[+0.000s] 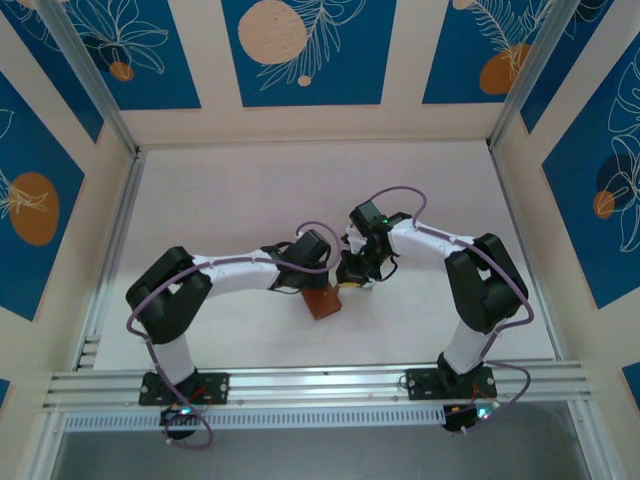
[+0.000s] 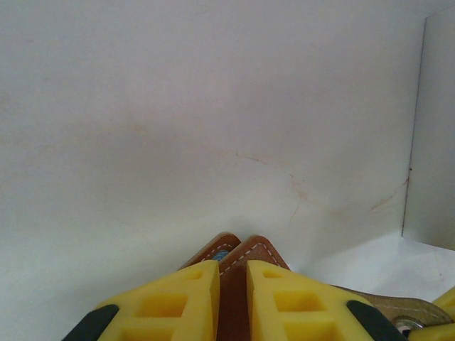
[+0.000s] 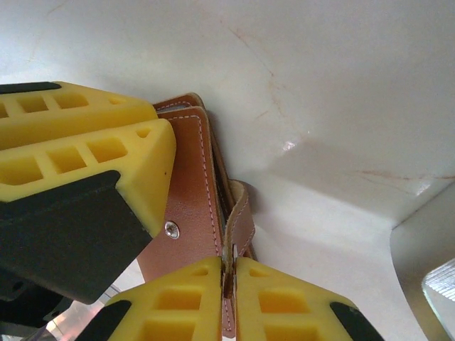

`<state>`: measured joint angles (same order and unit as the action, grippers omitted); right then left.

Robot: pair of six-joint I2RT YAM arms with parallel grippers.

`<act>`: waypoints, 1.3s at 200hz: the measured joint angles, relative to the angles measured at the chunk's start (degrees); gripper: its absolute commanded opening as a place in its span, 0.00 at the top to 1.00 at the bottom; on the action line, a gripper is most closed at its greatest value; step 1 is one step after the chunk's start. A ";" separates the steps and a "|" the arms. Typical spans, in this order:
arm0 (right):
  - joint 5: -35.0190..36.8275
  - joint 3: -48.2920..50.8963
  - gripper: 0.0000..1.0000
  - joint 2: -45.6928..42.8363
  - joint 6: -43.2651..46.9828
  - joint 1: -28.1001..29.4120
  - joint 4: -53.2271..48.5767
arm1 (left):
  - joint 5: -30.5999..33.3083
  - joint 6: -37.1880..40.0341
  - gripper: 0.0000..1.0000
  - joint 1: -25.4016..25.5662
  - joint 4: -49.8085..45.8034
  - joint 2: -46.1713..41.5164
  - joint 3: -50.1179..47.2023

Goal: Put the credit cards into the card holder

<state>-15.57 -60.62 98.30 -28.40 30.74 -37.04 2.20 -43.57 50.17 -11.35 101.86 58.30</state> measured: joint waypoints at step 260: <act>-1.44 0.00 1.00 0.00 0.00 0.83 0.00 | 0.39 -0.02 0.83 0.37 0.24 0.00 -0.09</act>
<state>-17.02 -60.62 98.30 -28.40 31.57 -37.04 2.59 -43.59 50.54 -11.11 101.86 58.22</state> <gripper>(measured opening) 0.053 0.171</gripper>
